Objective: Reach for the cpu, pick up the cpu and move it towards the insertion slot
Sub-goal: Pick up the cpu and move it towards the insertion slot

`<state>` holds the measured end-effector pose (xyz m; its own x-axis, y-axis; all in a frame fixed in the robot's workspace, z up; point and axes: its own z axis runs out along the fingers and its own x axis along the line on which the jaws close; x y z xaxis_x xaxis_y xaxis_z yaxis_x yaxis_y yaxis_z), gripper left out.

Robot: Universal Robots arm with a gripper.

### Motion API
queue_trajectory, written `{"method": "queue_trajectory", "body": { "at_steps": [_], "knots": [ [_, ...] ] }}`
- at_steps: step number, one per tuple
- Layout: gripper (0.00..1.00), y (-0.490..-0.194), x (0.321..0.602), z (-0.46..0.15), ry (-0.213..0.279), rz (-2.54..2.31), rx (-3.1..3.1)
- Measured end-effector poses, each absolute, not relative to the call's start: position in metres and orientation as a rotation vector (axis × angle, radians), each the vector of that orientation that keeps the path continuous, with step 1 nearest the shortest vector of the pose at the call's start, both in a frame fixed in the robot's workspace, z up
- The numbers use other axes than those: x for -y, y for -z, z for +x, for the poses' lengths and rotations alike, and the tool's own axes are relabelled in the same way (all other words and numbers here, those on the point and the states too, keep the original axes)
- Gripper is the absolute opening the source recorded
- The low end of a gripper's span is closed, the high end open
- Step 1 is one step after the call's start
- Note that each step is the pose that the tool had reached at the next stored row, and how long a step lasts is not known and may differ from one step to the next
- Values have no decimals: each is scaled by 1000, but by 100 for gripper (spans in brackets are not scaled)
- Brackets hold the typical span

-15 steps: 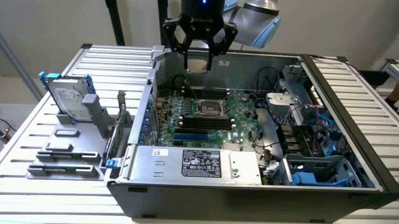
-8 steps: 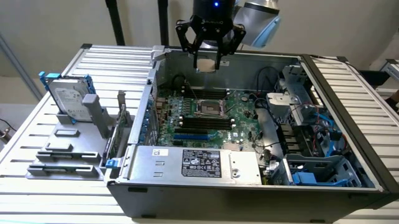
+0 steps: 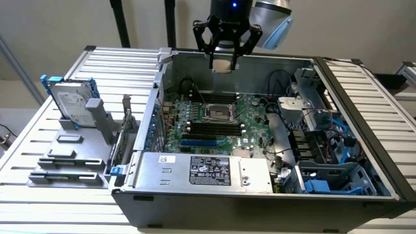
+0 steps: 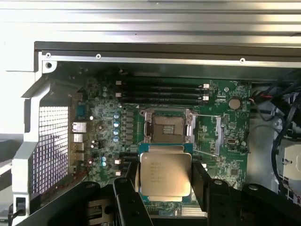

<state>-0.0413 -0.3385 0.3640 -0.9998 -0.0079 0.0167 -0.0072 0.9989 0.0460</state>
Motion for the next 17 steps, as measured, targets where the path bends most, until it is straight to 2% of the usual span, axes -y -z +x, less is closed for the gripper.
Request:
{"method": "queue_trajectory", "body": {
  "at_steps": [17],
  "knots": [
    [55,-361,334,-34,72,12,3127]
  ]
}}
